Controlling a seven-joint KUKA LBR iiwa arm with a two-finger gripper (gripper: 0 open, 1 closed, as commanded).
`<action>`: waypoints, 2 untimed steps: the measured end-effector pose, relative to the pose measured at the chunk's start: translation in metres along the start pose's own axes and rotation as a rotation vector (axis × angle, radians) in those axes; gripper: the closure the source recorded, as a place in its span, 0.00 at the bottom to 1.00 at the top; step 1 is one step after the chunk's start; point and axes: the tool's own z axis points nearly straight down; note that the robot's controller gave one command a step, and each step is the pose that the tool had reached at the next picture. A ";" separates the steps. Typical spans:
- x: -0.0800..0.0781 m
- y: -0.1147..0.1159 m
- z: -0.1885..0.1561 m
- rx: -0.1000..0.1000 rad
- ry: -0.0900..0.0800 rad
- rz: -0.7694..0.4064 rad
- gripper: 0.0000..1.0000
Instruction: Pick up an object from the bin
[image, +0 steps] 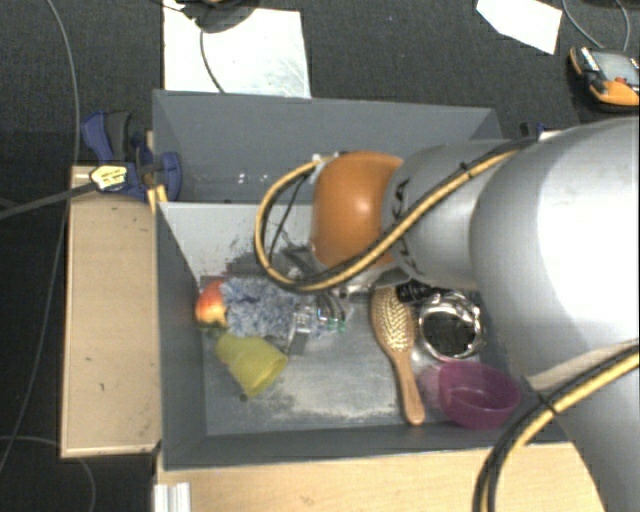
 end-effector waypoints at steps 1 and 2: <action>0.000 -0.002 -0.001 0.001 0.000 -0.044 0.00; 0.000 0.000 -0.001 -0.001 0.000 -0.015 0.00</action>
Offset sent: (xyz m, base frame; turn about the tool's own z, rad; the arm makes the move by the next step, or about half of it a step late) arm -0.0001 0.0001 0.0000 0.0019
